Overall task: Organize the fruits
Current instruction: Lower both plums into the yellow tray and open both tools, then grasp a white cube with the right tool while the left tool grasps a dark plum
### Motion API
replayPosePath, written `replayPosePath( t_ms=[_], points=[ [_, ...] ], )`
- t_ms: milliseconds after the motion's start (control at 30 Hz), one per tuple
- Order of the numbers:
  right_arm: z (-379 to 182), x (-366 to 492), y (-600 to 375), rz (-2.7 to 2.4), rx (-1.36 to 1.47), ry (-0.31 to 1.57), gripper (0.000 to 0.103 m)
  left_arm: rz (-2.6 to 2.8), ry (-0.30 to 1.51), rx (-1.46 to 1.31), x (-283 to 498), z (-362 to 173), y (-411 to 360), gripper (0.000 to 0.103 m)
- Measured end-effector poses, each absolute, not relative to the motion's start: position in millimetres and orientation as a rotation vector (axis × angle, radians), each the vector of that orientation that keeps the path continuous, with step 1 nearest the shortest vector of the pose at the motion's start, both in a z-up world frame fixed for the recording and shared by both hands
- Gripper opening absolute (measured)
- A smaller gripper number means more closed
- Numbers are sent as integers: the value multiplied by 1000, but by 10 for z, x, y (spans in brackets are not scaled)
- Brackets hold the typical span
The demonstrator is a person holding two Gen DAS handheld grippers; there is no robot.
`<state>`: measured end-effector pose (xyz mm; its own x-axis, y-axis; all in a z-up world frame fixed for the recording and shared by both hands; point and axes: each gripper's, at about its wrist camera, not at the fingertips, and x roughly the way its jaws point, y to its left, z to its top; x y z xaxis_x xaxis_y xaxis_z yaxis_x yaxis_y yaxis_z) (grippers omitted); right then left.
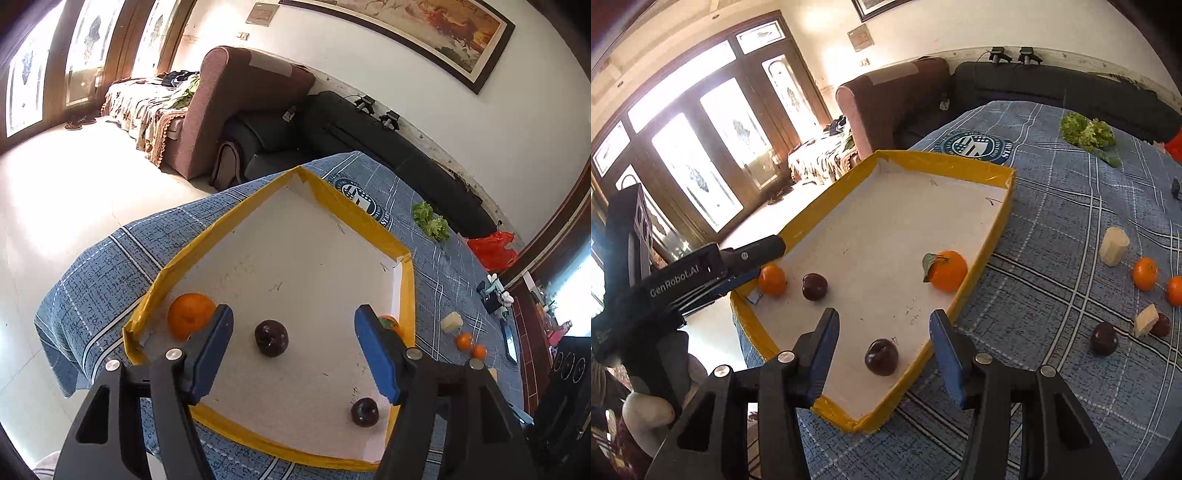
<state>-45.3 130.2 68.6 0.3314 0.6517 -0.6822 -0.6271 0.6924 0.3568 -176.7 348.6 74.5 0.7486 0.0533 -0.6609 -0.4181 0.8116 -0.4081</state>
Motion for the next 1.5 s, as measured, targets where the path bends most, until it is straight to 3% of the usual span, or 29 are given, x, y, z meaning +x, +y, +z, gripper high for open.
replayPosePath(
  t_ms=[267,600,967,1300,1433,1500],
  points=[
    [843,-259,410,672,162,841,56,209,680,-478,-1740,923,3109,73],
    [552,27,-1124,348,276,878,55,6,751,-360,-1426,841,2316,74],
    [353,381,-493,510,273,924,56,-79,821,-207,-1208,739,1712,74],
    [197,402,-107,386,-8,867,55,-54,838,-221,-1149,650,1791,74],
    [157,415,-168,323,-32,867,31,-54,850,-213,-1134,609,1758,74],
    [163,466,-263,341,23,877,29,-67,850,-199,-1129,611,1707,74]
  ],
)
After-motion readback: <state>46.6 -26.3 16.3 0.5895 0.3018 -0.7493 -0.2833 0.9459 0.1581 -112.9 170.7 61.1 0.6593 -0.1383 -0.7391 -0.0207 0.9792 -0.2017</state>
